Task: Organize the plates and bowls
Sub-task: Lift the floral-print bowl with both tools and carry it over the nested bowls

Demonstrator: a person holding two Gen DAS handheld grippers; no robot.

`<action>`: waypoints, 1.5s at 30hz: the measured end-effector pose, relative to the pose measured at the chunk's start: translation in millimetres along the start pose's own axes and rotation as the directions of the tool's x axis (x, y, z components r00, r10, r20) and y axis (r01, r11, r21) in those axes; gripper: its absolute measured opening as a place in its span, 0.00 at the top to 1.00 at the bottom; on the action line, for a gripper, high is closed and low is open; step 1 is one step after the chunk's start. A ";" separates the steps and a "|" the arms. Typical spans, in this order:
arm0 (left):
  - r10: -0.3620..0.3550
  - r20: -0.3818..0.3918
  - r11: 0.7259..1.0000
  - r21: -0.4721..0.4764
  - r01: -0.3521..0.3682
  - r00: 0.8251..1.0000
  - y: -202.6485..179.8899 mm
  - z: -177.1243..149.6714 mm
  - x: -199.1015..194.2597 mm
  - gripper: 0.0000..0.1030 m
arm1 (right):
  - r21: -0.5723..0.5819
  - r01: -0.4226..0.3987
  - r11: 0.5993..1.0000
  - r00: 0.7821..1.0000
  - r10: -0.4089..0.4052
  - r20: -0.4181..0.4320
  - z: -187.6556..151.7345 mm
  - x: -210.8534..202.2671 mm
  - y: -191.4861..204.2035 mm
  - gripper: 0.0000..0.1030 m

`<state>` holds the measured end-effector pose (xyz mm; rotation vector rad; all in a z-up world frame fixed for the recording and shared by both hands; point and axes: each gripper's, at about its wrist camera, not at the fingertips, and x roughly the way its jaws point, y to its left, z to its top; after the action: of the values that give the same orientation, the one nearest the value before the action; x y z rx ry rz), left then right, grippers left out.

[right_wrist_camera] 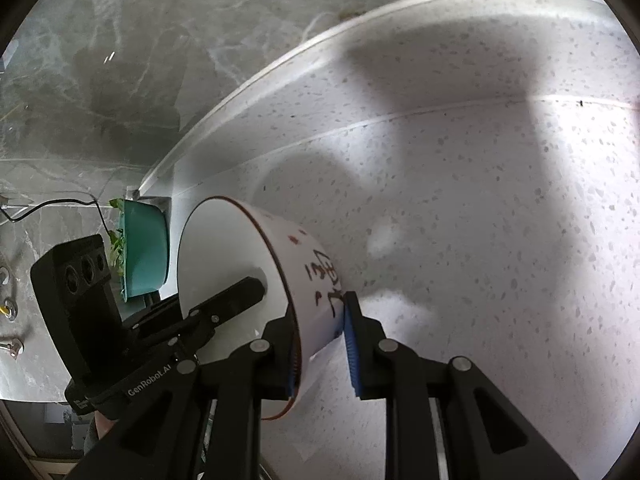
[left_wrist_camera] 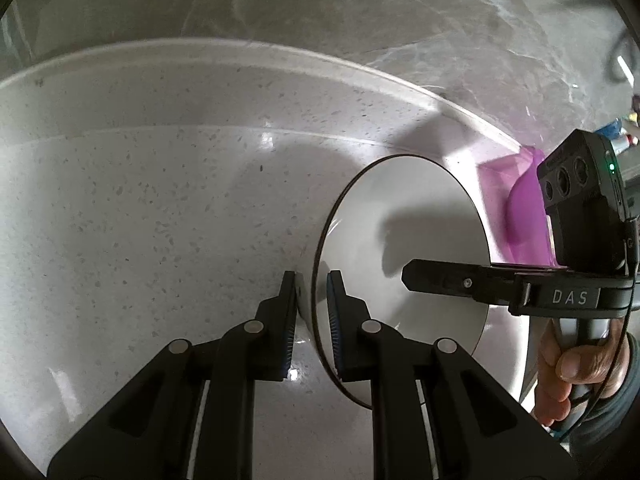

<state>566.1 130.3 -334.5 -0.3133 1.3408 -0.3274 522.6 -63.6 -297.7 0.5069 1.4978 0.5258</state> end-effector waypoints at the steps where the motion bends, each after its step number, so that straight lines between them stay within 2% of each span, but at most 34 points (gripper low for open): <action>1: -0.002 0.000 1.000 0.001 0.002 1.000 -3.1 -0.8 -2.4 0.88 | 0.001 -0.003 1.000 1.000 0.003 0.004 -1.4 -3.2 0.5 0.78; 6: -0.007 -0.002 1.000 0.023 0.007 1.000 -21.2 -10.9 -19.0 0.88 | -0.002 0.002 1.000 1.000 -0.001 0.024 -15.9 -24.3 7.0 0.78; 13: -0.030 0.006 0.996 0.088 0.029 1.000 -73.5 -39.3 -46.8 0.88 | -0.005 -0.011 1.000 0.998 0.011 0.060 -58.1 -70.9 9.5 0.76; 20: -0.061 -0.029 0.985 0.163 0.064 0.998 -117.8 -92.4 -73.9 0.87 | 0.006 -0.004 1.000 0.996 0.003 0.085 -121.4 -114.7 6.6 0.75; 25: -0.068 -0.055 0.977 0.197 0.077 0.996 -152.8 -136.8 -76.5 0.87 | 0.018 0.006 1.000 0.996 -0.008 0.092 -168.0 -135.3 0.7 0.74; 31: -0.077 -0.095 0.972 0.213 0.096 0.992 -180.6 -182.3 -73.6 0.86 | 0.032 0.026 0.999 0.995 -0.029 0.100 -218.2 -149.3 -10.1 0.74; 37: -0.091 -0.168 0.973 0.193 0.123 0.982 -182.7 -236.8 -62.4 0.86 | 0.070 0.056 0.996 0.995 -0.061 0.077 -256.3 -146.1 -30.6 0.74; 42: -0.081 -0.202 0.976 0.183 0.119 0.976 -181.1 -265.4 -50.2 0.86 | 0.090 0.070 0.993 0.995 -0.075 0.059 -272.8 -138.4 -44.9 0.74; 45: -0.070 -0.214 0.976 0.185 0.111 0.974 -185.0 -271.2 -40.3 0.86 | 0.090 0.089 0.992 0.994 -0.094 0.055 -275.5 -134.6 -49.3 0.74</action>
<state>283.2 -31.4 -278.0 -0.1787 1.4867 -0.5783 247.0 -187.3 -225.4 0.5149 1.4846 0.3721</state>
